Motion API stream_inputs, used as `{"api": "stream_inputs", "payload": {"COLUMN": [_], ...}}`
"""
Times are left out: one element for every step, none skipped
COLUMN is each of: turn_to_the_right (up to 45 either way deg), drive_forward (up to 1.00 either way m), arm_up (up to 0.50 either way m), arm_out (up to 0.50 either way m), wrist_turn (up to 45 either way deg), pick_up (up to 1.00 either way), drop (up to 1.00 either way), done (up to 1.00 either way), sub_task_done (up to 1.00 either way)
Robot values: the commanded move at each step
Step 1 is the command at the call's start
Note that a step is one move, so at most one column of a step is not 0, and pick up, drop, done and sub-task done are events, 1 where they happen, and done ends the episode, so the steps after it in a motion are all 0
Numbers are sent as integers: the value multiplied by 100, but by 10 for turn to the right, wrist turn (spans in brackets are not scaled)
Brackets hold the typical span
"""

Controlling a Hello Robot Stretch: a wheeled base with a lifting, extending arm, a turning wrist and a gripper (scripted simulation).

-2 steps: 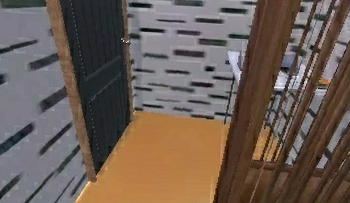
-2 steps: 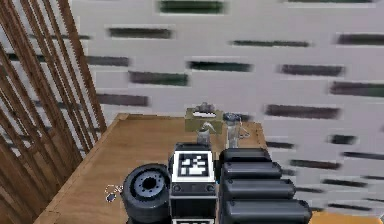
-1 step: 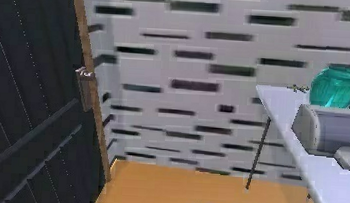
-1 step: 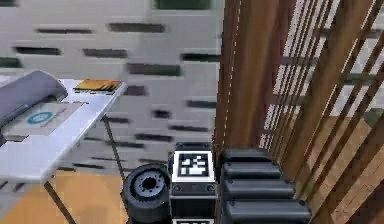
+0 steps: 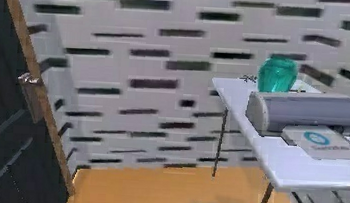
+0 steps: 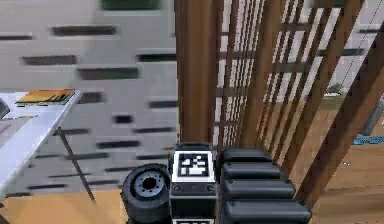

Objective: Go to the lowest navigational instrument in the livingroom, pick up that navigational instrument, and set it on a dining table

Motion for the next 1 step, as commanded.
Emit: {"api": "stream_inputs", "payload": {"turn_to_the_right": [0], "drive_forward": [85], "arm_up": [0], "arm_out": [0], "wrist_turn": [0], "pick_up": [0], "drop": [0], "done": [0], "sub_task_done": [0]}}
